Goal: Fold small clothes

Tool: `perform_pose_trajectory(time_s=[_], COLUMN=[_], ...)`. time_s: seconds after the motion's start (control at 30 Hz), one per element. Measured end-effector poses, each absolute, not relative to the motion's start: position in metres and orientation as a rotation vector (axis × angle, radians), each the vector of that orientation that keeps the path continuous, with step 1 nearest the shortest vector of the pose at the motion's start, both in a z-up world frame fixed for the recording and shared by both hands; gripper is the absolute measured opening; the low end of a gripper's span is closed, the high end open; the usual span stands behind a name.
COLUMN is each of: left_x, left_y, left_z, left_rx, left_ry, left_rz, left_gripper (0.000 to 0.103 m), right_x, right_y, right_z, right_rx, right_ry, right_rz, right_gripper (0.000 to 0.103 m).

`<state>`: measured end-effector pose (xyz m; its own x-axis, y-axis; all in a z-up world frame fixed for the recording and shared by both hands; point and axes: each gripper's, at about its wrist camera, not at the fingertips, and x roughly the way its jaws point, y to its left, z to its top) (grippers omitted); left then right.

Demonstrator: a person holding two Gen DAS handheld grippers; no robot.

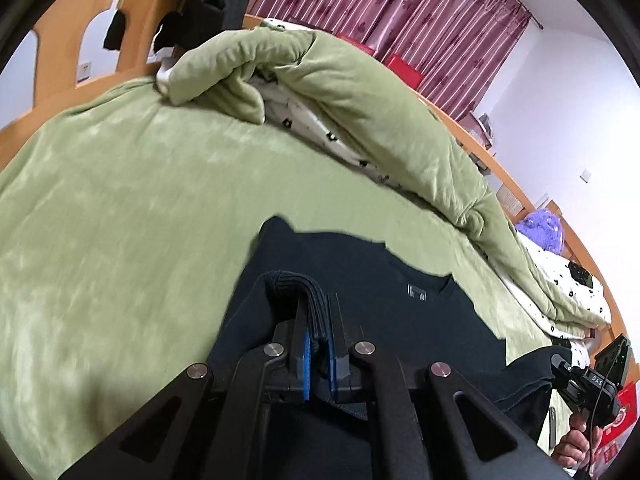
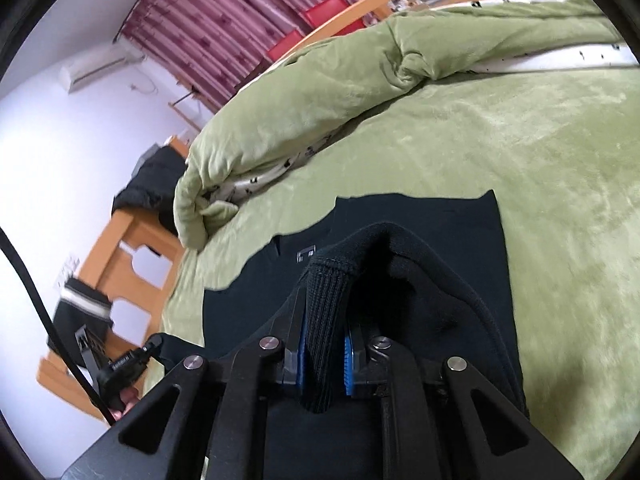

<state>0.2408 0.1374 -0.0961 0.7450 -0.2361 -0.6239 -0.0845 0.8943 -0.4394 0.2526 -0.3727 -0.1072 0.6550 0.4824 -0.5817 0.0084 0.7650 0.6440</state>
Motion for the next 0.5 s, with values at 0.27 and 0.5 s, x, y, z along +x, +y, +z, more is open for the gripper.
perform_pose_trajectory(time_s=[0.27,0.5], left_x=[0.3,0.341], left_y=[0.124,0.126], left_z=[-0.108,-0.131], left_rx=[-0.478,-0.544], left_ry=[0.741,0.811], left_rz=[-0.081,-0.065], left_gripper=[0.006,0.014], right_x=[0.311,0.351], right_y=[-0.385,-0.394], right_z=[-0.134,-0.167], right_rx=[0.73,0.76], right_ry=[0.868,0.94], right_rz=[0.243,0.225], right_gripper=[0.014,0.023])
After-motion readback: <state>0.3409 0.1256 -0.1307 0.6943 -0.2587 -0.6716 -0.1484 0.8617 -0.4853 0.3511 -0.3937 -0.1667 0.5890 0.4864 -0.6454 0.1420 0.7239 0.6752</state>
